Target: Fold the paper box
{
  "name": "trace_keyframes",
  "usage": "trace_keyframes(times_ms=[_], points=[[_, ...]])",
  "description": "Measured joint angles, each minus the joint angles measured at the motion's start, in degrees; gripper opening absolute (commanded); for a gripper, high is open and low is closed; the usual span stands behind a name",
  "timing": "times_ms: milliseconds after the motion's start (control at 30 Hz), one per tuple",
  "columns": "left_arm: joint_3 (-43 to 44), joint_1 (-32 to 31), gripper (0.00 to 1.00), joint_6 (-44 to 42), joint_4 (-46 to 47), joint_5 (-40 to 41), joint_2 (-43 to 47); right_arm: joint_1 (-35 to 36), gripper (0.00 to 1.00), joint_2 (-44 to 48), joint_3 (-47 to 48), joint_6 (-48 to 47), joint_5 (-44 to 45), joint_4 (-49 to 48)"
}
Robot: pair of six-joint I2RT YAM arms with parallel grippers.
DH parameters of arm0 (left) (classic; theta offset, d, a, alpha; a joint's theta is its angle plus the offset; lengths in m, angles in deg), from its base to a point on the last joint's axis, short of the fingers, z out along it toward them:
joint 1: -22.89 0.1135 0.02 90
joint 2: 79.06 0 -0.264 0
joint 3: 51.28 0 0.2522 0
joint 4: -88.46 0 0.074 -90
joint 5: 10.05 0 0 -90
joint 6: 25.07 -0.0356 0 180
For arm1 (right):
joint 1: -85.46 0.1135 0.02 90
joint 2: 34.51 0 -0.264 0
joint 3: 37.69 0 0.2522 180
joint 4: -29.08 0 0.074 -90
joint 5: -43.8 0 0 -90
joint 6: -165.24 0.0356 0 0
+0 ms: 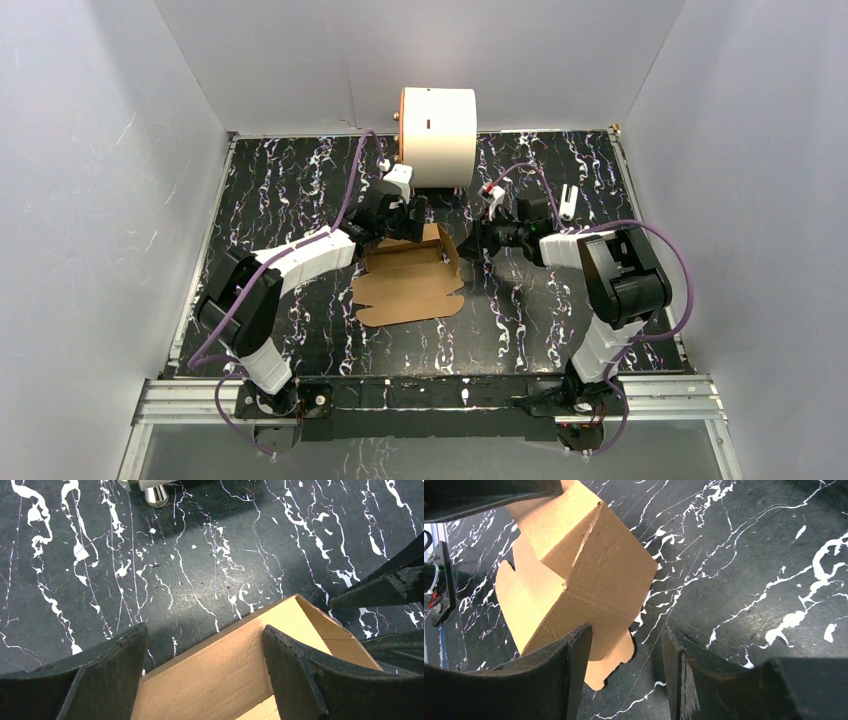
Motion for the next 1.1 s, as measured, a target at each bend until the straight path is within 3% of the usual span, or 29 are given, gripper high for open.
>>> trace_keyframes(times_ms=[667,1100], points=[[-0.7,0.0,0.8,3.0,0.7,-3.2,0.0,4.5,0.71,0.9,-5.6,-0.2,1.4,-14.5],[1.8,0.7,0.8,5.2,-1.7,-5.6,-2.2,6.3,0.74,0.8,-6.6,-0.5,3.1,-18.8]])
